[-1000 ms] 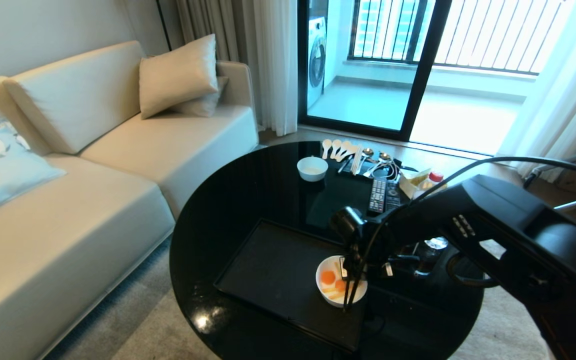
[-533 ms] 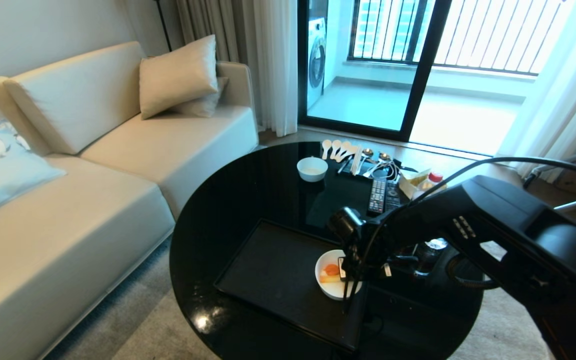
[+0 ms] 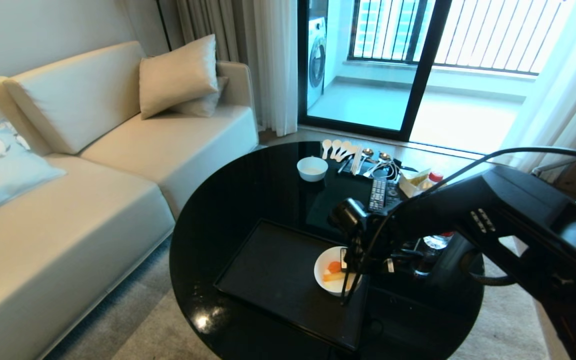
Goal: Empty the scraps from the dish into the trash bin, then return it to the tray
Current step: Pick up the bowl with leftover food, then move the bowl over the trash can
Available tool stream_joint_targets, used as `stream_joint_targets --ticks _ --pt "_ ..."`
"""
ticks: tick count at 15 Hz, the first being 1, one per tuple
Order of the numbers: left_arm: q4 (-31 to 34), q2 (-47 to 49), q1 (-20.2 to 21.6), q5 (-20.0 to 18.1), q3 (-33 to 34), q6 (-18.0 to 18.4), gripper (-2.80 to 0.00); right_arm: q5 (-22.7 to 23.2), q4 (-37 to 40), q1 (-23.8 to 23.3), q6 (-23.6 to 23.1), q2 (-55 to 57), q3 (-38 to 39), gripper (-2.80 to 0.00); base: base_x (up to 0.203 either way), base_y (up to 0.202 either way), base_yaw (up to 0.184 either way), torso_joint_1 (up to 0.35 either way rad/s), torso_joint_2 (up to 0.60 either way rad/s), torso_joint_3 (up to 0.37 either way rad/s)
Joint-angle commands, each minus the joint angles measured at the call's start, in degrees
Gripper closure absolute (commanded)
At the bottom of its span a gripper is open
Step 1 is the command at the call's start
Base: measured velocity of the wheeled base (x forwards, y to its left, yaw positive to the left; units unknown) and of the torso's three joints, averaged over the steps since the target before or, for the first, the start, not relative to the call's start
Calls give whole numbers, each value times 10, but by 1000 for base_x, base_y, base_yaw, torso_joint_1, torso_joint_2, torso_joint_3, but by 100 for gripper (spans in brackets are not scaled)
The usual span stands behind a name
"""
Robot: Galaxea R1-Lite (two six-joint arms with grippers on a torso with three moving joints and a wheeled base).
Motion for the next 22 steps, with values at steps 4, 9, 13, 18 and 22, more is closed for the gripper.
stream_joint_targets --ticks 4,9,13,18,22 --pt "0 0 0 0 0 -1 0 0 0 -1 35 -77 50 0 0 0 0 0 0 0" --pt "0 0 0 0 0 -1 0 0 -1 -9 52 -165 104 0 0 0 0 0 0 0" --pt "0 0 0 0 0 -1 0 3 -5 -38 86 -238 185 0 0 0 0 0 0 0" --pt "0 0 0 0 0 -1 0 14 -9 -113 99 -344 285 0 0 0 0 0 0 0" --pt "0 0 0 0 0 -1 0 32 -11 -161 98 -440 361 0 0 0 0 0 0 0"
